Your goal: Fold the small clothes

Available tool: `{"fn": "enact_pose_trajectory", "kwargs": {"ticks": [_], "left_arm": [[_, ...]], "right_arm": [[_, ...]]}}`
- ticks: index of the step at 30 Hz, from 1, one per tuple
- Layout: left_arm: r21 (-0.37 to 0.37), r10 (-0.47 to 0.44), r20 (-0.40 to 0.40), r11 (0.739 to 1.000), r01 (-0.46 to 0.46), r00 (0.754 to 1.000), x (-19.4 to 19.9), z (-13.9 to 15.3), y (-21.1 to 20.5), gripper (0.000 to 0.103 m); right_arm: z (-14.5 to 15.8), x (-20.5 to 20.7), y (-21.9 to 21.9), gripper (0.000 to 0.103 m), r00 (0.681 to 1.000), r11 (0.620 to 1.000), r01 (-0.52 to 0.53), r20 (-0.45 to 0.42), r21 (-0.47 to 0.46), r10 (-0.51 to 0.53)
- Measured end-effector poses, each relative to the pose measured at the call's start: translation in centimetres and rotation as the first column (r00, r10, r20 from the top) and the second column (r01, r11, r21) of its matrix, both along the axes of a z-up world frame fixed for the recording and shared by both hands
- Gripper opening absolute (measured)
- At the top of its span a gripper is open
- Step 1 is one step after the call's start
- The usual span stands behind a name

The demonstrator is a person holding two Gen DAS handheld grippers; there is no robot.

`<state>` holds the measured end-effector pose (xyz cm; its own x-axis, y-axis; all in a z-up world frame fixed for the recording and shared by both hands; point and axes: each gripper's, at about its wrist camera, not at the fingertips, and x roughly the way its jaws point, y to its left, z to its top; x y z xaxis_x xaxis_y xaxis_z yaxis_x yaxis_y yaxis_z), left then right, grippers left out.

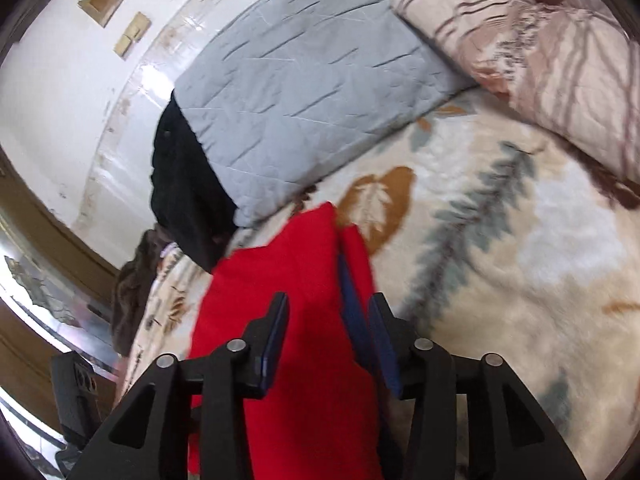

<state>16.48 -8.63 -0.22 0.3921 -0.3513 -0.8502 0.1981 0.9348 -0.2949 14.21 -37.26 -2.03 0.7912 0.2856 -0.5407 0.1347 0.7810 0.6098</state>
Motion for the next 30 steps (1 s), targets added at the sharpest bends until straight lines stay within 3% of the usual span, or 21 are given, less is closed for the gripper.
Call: {"fn": "enact_pose_trajectory", "kwargs": {"ticks": [2, 3, 4, 6, 7, 10, 13, 15, 17, 19, 23, 24, 26, 28, 30], "left_arm": [[-0.027, -0.003, 0.001, 1.000, 0.003, 1.000, 1.2, 0.6, -0.1, 0.094], [-0.024, -0.001, -0.002, 1.000, 0.001, 1.000, 1.8, 0.6, -0.3, 0.094], [-0.006, -0.004, -0.007, 1.000, 0.004, 1.000, 2.6, 0.2, -0.8, 0.094], [0.033, -0.017, -0.040, 0.999, 0.018, 0.999, 3.8, -1.0, -1.7, 0.095], [0.018, -0.023, -0.066, 1.000, 0.024, 0.998, 4.3, -1.5, -1.9, 0.095], [-0.070, -0.036, -0.081, 0.997, 0.030, 0.996, 4.9, -1.0, -1.7, 0.094], [-0.127, -0.027, -0.061, 0.992, 0.019, 0.998, 5.8, -0.4, -1.0, 0.094], [-0.147, -0.009, -0.072, 0.989, -0.002, 0.997, 6.8, -0.8, -0.4, 0.094], [-0.116, 0.026, -0.130, 0.992, -0.041, 0.991, 8.2, -2.8, -0.1, 0.095], [-0.172, 0.022, -0.221, 0.983, -0.061, 0.975, 8.8, -4.7, 0.2, 0.095], [-0.241, 0.014, -0.212, 0.968, -0.066, 0.977, 8.5, -3.9, 1.4, 0.095], [-0.258, 0.015, -0.203, 0.964, -0.068, 0.979, 8.4, -3.7, 1.7, 0.095], [-0.260, 0.008, -0.216, 0.964, -0.065, 0.976, 8.4, -4.3, 1.7, 0.095], [-0.270, -0.003, -0.234, 0.961, -0.062, 0.972, 8.6, -5.1, 1.4, 0.096], [-0.271, -0.008, -0.239, 0.961, -0.059, 0.971, 8.6, -4.8, 1.3, 0.096]], "right_arm": [[-0.8, 1.7, 0.9, 0.046, 0.998, 0.999, -0.050, -0.033, -0.018, 0.049], [-1.3, 2.3, 1.5, 0.038, 0.995, 0.996, -0.080, -0.065, -0.050, 0.076], [-2.0, 3.3, 2.2, 0.015, 0.990, 0.989, -0.096, -0.118, -0.116, 0.082], [-2.2, 3.5, 2.0, 0.015, 0.990, 0.989, -0.081, -0.121, -0.124, 0.066], [-1.8, 3.4, 1.7, 0.015, 0.992, 0.993, -0.068, -0.111, -0.100, 0.057], [-0.1, 3.2, 1.1, 0.025, 0.999, 0.996, -0.039, -0.028, -0.081, 0.036], [0.0, 4.0, 1.3, 0.038, 0.999, 0.995, -0.054, -0.007, -0.078, 0.054], [-1.1, 5.2, 2.0, 0.038, 0.993, 0.988, -0.092, -0.081, -0.122, 0.083], [-3.7, 6.7, 2.1, 0.042, 0.974, 0.983, -0.123, -0.207, -0.136, 0.094], [-4.1, 6.3, 0.5, 0.042, 0.980, 0.997, -0.075, -0.185, -0.018, 0.070], [-2.1, 4.7, -0.8, 0.050, 0.995, 0.999, -0.002, -0.104, -0.043, -0.003], [-2.3, 4.7, -0.9, 0.052, 0.995, 1.000, -0.011, -0.096, -0.014, 0.010], [-3.4, 5.7, -0.6, 0.056, 0.988, 0.997, -0.063, -0.137, 0.041, 0.068], [-5.3, 6.5, 0.4, 0.059, 0.970, 0.996, -0.088, -0.225, 0.009, 0.088], [-4.9, 6.0, 0.2, 0.059, 0.976, 0.998, -0.065, -0.205, 0.026, 0.069]]}}
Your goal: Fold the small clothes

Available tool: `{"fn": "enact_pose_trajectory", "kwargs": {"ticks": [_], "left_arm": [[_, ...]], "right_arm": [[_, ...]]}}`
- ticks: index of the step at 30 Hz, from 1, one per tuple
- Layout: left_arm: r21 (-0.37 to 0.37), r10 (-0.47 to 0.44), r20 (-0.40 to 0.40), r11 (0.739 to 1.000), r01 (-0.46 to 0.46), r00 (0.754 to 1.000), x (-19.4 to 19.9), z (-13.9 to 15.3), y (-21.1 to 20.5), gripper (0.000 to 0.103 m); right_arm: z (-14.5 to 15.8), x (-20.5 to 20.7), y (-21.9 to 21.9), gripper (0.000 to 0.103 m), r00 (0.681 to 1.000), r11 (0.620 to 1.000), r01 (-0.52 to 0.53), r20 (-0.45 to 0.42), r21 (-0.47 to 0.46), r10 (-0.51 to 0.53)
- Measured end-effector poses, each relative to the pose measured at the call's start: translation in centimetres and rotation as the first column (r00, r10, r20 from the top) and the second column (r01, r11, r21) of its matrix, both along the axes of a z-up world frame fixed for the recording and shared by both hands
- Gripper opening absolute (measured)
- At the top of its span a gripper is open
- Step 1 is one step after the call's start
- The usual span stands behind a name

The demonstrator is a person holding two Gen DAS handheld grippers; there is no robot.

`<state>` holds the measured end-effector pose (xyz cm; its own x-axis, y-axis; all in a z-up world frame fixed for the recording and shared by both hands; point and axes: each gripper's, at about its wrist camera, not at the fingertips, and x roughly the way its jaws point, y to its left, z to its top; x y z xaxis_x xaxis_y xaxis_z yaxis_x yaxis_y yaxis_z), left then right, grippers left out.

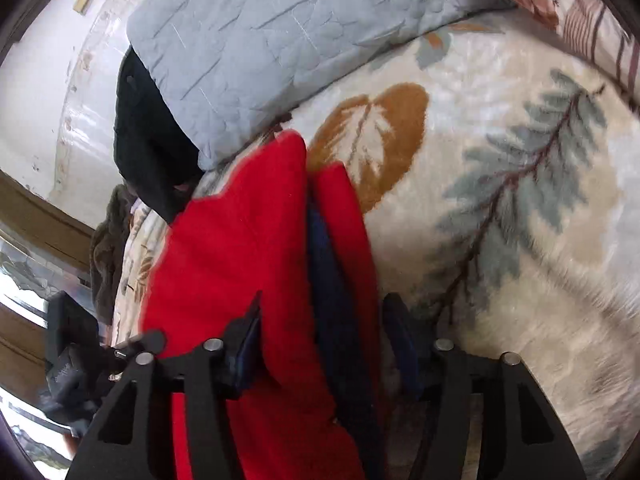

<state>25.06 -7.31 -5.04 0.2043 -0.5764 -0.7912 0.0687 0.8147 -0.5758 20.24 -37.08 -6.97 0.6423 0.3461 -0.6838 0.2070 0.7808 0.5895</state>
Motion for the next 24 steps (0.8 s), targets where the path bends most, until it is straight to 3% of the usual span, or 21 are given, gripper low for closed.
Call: {"fn": "enact_pose_trajectory", "kwargs": {"ticks": [3, 5, 8, 13, 21, 24], "left_arm": [[-0.078, -0.022, -0.019, 0.997, 0.021, 1.000, -0.3, 0.6, 0.3, 0.096], [-0.101, -0.037, -0.022, 0.994, 0.034, 0.999, -0.6, 0.5, 0.1, 0.096], [-0.078, -0.065, -0.038, 0.995, 0.062, 0.997, -0.7, -0.7, -0.7, 0.097], [-0.074, -0.088, -0.022, 0.994, 0.086, 0.996, -0.6, -0.3, -1.4, 0.101], [-0.079, -0.080, -0.021, 0.994, 0.078, 0.997, -1.0, -0.2, -1.0, 0.101], [-0.169, -0.086, -0.051, 0.983, 0.076, 0.995, -1.5, -0.1, -0.4, 0.101]], "right_arm": [[1.0, -0.7, -0.5, 0.062, 0.999, 1.000, 0.002, 0.042, 0.018, -0.003], [0.6, -0.6, -0.5, 0.075, 0.999, 0.999, -0.021, 0.028, 0.030, 0.021], [-0.6, -0.3, 0.0, 0.076, 0.997, 0.996, -0.067, -0.029, 0.051, 0.069], [-0.5, -0.4, -0.5, 0.076, 0.996, 0.991, -0.084, -0.024, 0.109, 0.087], [0.2, -0.8, -0.1, 0.076, 0.997, 0.995, -0.080, -0.017, 0.058, 0.081], [1.0, -1.3, -0.4, 0.077, 0.997, 0.996, -0.076, 0.022, 0.046, 0.075]]}}
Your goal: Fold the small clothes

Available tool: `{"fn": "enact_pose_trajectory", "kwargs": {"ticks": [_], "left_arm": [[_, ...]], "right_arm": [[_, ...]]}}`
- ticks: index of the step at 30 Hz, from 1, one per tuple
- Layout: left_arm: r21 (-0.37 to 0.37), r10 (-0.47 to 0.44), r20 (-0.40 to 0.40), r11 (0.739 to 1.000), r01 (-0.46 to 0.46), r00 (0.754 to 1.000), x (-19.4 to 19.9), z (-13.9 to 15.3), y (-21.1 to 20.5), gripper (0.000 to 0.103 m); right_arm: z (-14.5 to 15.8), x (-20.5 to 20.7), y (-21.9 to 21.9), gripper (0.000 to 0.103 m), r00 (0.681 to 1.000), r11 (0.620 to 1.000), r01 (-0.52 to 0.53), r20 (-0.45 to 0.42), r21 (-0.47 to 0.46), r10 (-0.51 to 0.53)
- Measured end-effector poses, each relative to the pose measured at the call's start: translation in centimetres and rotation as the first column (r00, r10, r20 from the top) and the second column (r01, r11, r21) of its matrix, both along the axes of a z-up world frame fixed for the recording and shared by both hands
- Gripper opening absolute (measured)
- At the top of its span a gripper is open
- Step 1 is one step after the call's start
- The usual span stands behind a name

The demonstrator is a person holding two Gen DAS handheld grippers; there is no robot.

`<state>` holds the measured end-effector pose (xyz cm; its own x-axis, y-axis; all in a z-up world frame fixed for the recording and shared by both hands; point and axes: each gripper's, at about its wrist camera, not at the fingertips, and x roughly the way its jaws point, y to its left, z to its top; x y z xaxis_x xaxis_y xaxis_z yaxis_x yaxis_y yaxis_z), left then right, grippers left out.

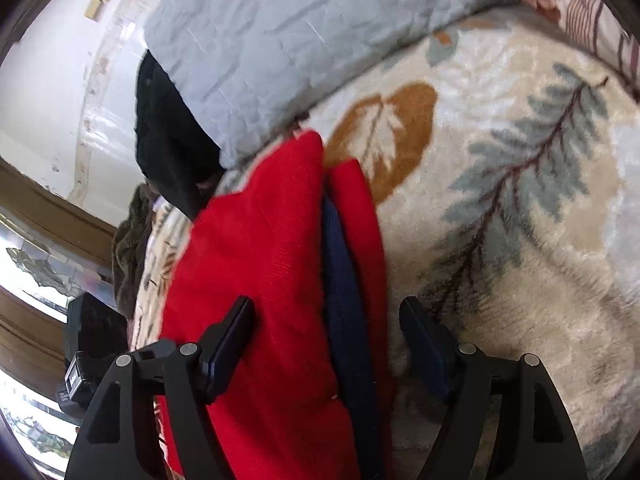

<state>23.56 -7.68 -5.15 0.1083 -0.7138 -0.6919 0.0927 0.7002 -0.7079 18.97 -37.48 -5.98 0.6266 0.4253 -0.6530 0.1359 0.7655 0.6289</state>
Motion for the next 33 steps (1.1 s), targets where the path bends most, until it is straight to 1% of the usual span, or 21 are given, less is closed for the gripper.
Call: {"fn": "enact_pose_trajectory", "kwargs": {"ticks": [1, 3, 5, 6, 8, 9, 10, 12, 15, 17, 18, 19, 20, 21, 22, 23, 26, 30, 33], "left_arm": [[-0.023, -0.001, -0.013, 1.000, 0.001, 1.000, -0.1, -0.2, 0.2, 0.101], [-0.010, -0.008, -0.025, 1.000, 0.008, 1.000, 0.0, -0.9, 0.1, 0.101], [0.000, -0.017, -0.017, 1.000, 0.017, 1.000, 0.0, -0.9, -0.1, 0.101], [0.002, -0.020, -0.014, 1.000, 0.020, 1.000, 0.0, -0.6, -0.1, 0.101], [-0.009, -0.026, -0.023, 1.000, 0.026, 0.999, 0.1, -0.6, -0.3, 0.101], [-0.013, -0.020, -0.031, 1.000, 0.020, 0.999, 0.3, -0.7, -0.3, 0.101], [-0.018, -0.014, -0.038, 1.000, 0.013, 0.999, 0.4, -0.8, -0.3, 0.102], [-0.038, 0.000, -0.047, 0.999, -0.002, 0.999, 0.5, -0.9, -0.2, 0.102], [-0.058, 0.010, -0.038, 0.998, -0.012, 0.999, 0.5, -0.8, -0.2, 0.101], [-0.039, 0.014, -0.021, 0.999, -0.014, 1.000, 0.3, -0.7, -0.3, 0.096], [-0.020, 0.014, -0.005, 1.000, -0.014, 1.000, 0.1, -0.5, -0.3, 0.088], [-0.003, 0.013, 0.013, 1.000, -0.013, 1.000, 0.0, -0.4, -0.3, 0.079], [0.013, 0.010, 0.028, 1.000, -0.010, 1.000, -0.1, -0.3, -0.3, 0.075], [0.025, 0.007, 0.042, 1.000, -0.008, 0.999, -0.2, -0.3, -0.3, 0.069], [0.032, 0.005, 0.059, 0.999, -0.007, 0.998, -0.3, -0.1, -0.2, 0.066], [0.037, 0.002, 0.075, 0.999, -0.005, 0.997, -0.5, 0.1, -0.2, 0.064], [0.042, -0.002, 0.113, 0.999, -0.003, 0.994, -0.9, 0.7, -0.2, 0.061], [0.033, 0.007, 0.113, 0.999, -0.011, 0.994, -1.0, 1.1, -0.1, 0.060], [0.024, 0.023, 0.114, 0.999, -0.026, 0.993, -1.4, 1.5, 0.4, 0.060]], "right_arm": [[-0.1, 0.0, 0.1, 0.078, 1.000, 1.000, -0.003, -0.010, -0.012, 0.003], [-1.3, 0.3, 0.3, 0.078, 0.998, 1.000, -0.028, -0.055, 0.001, 0.028], [-1.0, 0.2, 0.3, 0.078, 0.999, 1.000, -0.017, -0.041, -0.001, 0.017], [-0.7, 0.2, 0.2, 0.078, 0.999, 1.000, -0.017, -0.038, 0.016, 0.018], [-0.8, 0.1, 0.0, 0.078, 0.999, 0.996, -0.031, -0.010, 0.087, 0.032], [-1.1, 0.2, 0.1, 0.078, 0.999, 0.995, -0.042, -0.024, 0.087, 0.044], [-1.5, 0.4, 0.6, 0.078, 0.996, 0.996, -0.071, -0.049, 0.061, 0.074], [-1.2, 0.2, 1.2, 0.078, 0.994, 0.995, -0.100, -0.030, 0.026, 0.101], [-1.2, 0.0, 1.2, 0.078, 0.992, 0.991, -0.121, -0.023, 0.059, 0.123], [-1.1, -0.1, 1.3, 0.070, 0.991, 0.990, -0.131, -0.009, 0.042, 0.132], [-1.0, -0.2, 1.5, 0.068, 0.990, 0.990, -0.138, -0.003, 0.025, 0.138], [-0.8, -0.2, 1.9, 0.061, 0.990, 0.990, -0.141, 0.002, -0.008, 0.141], [-0.7, -0.2, 2.2, 0.056, 0.990, 0.990, -0.140, 0.006, -0.030, 0.140], [-0.4, -0.3, 2.5, 0.054, 0.990, 0.989, -0.139, 0.015, -0.053, 0.140], [-0.2, -0.3, 2.6, 0.049, 0.990, 0.988, -0.138, 0.022, -0.064, 0.139], [0.2, -0.4, 2.8, 0.045, 0.990, 0.988, -0.134, 0.031, -0.076, 0.136], [0.6, -0.8, 2.7, 0.041, 0.993, 0.992, -0.107, 0.043, -0.062, 0.110], [1.1, -1.3, 2.9, 0.040, 0.995, 0.995, -0.085, 0.054, -0.059, 0.088], [1.6, -1.6, 3.3, 0.039, 0.994, 0.996, -0.079, 0.071, -0.039, 0.082]]}}
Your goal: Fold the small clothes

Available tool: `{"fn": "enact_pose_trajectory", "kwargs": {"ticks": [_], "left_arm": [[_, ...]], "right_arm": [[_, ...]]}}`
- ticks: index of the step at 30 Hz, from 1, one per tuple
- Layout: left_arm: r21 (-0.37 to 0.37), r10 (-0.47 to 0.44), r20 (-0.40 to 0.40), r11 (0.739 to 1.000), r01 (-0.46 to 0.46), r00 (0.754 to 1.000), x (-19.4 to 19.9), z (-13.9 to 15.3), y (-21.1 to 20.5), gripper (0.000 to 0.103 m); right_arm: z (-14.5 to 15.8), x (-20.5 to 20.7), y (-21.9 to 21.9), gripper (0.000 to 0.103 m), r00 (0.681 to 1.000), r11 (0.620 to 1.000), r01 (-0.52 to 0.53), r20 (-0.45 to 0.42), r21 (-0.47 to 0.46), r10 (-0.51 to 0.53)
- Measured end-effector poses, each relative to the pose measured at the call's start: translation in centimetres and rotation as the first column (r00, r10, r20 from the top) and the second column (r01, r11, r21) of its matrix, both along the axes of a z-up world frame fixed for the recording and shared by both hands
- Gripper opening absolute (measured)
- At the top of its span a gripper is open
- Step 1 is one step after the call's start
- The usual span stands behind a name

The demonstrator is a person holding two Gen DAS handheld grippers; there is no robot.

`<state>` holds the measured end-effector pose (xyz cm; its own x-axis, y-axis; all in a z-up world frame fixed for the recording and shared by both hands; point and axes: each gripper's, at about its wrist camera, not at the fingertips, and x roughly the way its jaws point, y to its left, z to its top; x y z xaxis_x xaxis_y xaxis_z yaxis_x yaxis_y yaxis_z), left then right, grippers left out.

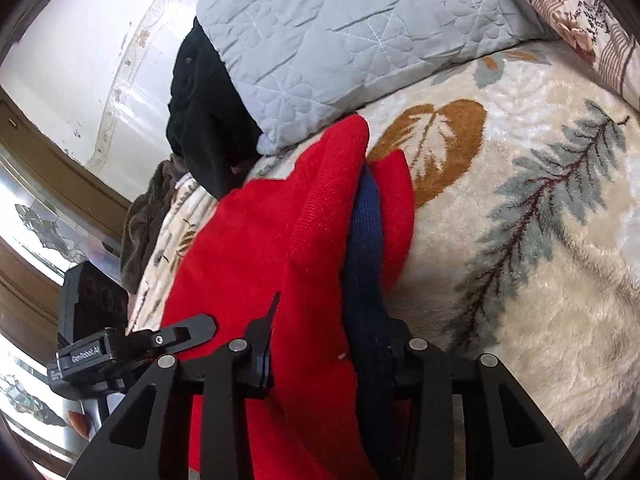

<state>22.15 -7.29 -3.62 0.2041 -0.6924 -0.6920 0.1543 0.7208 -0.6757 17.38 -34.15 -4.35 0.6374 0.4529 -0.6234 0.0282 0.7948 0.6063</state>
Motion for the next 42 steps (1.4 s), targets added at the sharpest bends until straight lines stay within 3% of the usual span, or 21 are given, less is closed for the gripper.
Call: {"fn": "enact_pose_trajectory", "kwargs": {"ticks": [7, 16, 24, 28, 30, 33, 36, 39, 40, 41, 42], "left_arm": [[-0.008, 0.035, 0.015, 0.999, -0.034, 0.999, -1.5, 1.5, 2.7, 0.060], [-0.004, 0.066, 0.038, 0.998, -0.066, 0.997, -4.5, 2.9, 8.0, 0.061], [0.083, 0.028, 0.020, 0.996, -0.030, 0.999, -7.4, 0.7, 10.0, 0.062], [0.097, 0.021, 0.014, 0.995, -0.022, 1.000, -7.3, -0.5, 10.0, 0.069], [0.098, 0.003, 0.029, 0.995, -0.005, 1.000, -7.4, 0.5, 10.2, 0.069], [0.066, -0.001, 0.045, 0.998, -0.002, 0.999, -7.1, 1.3, 11.0, 0.069], [0.050, 0.033, 0.001, 0.998, -0.033, 0.999, -6.2, 0.8, 11.3, 0.068], [0.084, 0.039, 0.029, 0.996, -0.041, 0.999, -6.7, 1.7, 11.3, 0.068], [0.147, 0.045, 0.074, 0.988, -0.056, 0.996, -7.1, 2.4, 11.3, 0.068], [0.200, 0.057, 0.120, 0.977, -0.081, 0.991, -7.5, 3.0, 11.4, 0.068], [0.246, 0.073, 0.176, 0.962, -0.115, 0.982, -7.9, 3.6, 11.7, 0.068]], "right_arm": [[1.2, -1.2, 2.7, 0.039, 0.999, 0.999, -0.028, 0.020, 0.037, 0.028], [3.3, -3.8, 7.9, 0.039, 0.994, 0.996, -0.091, 0.055, 0.009, 0.091], [-0.2, -7.1, 10.0, 0.040, 0.994, 0.998, -0.034, -0.099, 0.043, 0.039], [-1.3, -6.9, 9.2, 0.048, 0.990, 0.998, -0.003, -0.138, 0.068, 0.013], [-0.5, -6.8, 8.5, 0.050, 0.993, 0.998, 0.022, -0.116, 0.061, -0.014], [1.0, -6.8, 7.0, 0.052, 0.995, 0.994, 0.099, -0.008, 0.048, -0.099], [1.3, -5.1, 7.3, 0.052, 0.999, 0.995, 0.048, 0.022, 0.082, -0.050], [0.9, -3.4, 8.6, 0.052, 0.999, 0.998, 0.033, 0.013, -0.045, -0.032], [0.7, -3.1, 8.7, 0.039, 1.000, 0.998, 0.026, 0.009, -0.059, -0.025], [0.7, -2.9, 8.8, 0.016, 1.000, 0.998, 0.014, 0.018, -0.056, -0.013], [1.0, -2.9, 8.8, 0.016, 0.999, 0.999, 0.009, 0.043, -0.051, -0.007]]}}
